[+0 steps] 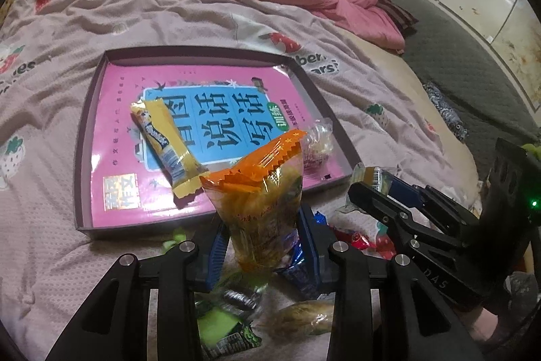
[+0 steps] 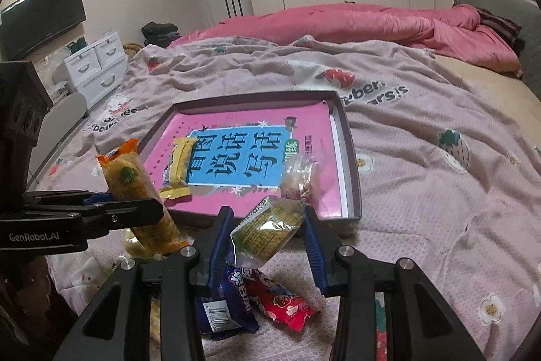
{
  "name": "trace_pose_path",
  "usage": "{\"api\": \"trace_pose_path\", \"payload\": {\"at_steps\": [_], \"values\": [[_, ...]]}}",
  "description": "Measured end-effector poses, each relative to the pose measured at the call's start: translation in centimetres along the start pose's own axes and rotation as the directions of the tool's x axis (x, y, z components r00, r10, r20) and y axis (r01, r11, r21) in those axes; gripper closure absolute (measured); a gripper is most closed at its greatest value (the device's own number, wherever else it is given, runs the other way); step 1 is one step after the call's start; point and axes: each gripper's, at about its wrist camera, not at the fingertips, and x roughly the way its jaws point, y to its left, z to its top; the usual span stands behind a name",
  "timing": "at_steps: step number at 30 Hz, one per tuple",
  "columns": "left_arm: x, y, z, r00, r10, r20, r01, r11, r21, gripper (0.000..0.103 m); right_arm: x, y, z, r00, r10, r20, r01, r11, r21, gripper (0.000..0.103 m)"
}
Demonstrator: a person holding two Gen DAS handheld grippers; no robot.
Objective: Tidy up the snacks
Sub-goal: 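Carry the bread bag with the left gripper while the right lowers the cake pack into the tray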
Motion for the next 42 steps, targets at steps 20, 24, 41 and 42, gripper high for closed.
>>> {"api": "trace_pose_path", "payload": {"at_steps": [20, 24, 41, 42], "values": [[-1.4, 0.8, 0.9, 0.999, 0.006, 0.050, -0.005, 1.000, -0.028, 0.063, -0.8, -0.2, 1.3, 0.998, 0.008, 0.064, -0.008, 1.000, 0.009, 0.062], [-1.5, 1.1, 1.2, 0.998, 0.014, 0.060, -0.012, 0.999, -0.036, 0.063, -0.8, -0.2, 1.5, 0.997, 0.010, 0.073, -0.010, 1.000, 0.005, 0.062], [-2.6, 4.8, 3.3, 0.990, 0.062, 0.123, -0.047, 0.991, -0.122, 0.063, 0.5, -0.7, 3.5, 0.993, 0.034, 0.114, -0.036, 0.999, 0.015, 0.062], [-2.6, 5.1, 3.4, 0.990, 0.067, 0.124, -0.050, 0.990, -0.129, 0.063, 0.6, -0.7, 3.6, 0.993, 0.037, 0.115, -0.039, 0.999, 0.018, 0.062]]}}
